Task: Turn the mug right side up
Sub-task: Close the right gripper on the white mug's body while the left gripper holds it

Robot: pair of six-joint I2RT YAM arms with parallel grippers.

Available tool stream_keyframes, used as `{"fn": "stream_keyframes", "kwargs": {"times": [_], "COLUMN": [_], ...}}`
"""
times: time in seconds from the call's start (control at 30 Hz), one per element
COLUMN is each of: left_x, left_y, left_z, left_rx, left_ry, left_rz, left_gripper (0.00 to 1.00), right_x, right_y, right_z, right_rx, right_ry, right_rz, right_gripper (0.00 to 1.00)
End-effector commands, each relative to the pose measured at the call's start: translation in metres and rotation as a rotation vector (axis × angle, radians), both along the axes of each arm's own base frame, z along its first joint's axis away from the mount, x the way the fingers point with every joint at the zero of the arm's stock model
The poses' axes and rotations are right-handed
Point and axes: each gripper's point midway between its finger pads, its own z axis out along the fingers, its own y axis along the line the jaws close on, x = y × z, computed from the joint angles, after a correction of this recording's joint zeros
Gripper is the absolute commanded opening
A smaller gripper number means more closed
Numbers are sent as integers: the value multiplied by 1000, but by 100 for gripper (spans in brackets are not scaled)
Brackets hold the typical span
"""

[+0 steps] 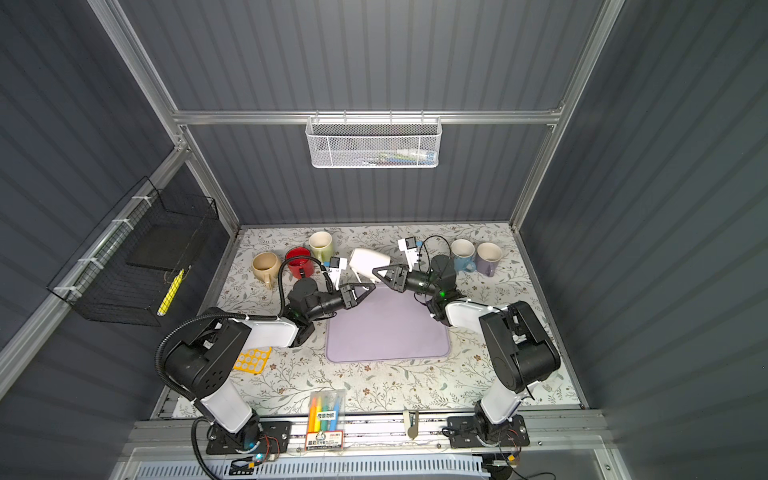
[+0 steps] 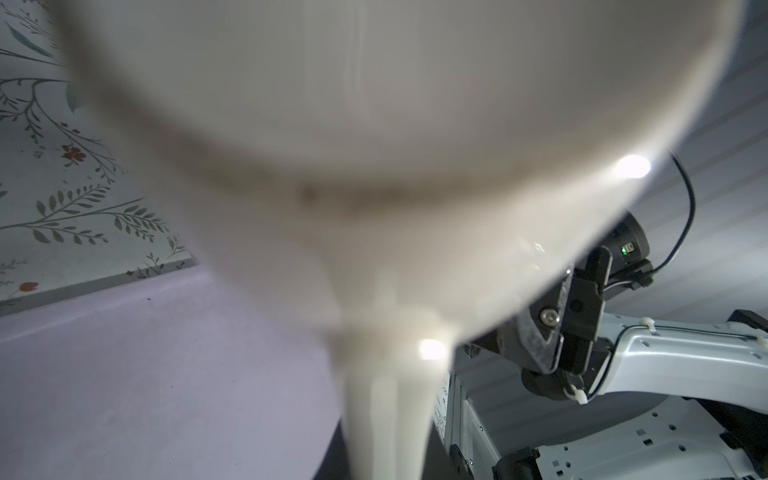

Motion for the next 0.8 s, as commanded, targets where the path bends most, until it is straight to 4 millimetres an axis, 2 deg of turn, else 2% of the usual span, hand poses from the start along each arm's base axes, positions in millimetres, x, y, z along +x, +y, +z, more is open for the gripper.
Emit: {"fn": "stream_keyframes", "kwargs": {"times": [0.0,0.33,0.63,0.77], "left_x": [-1,1,0,1], "left_y": [0,-5,-4,-4], "left_z": [10,12,12,11], "left_rx": [-31,-72,-61,-58], "left_ry": [-58,-52,-52,-51], "left_rz": [-4,-21,-19,-18], "left_gripper": [12,13,17,21], "right_x": [-6,-12,-10,-9], "right_y": [8,12,15,17], "right_z": [29,41,42,45], "right_rx": [56,114,154,166], "right_ry": [-78,-111,-97,-95], "right_rz": [49,88,129,138], "right_gripper": [25,26,18,11]}}
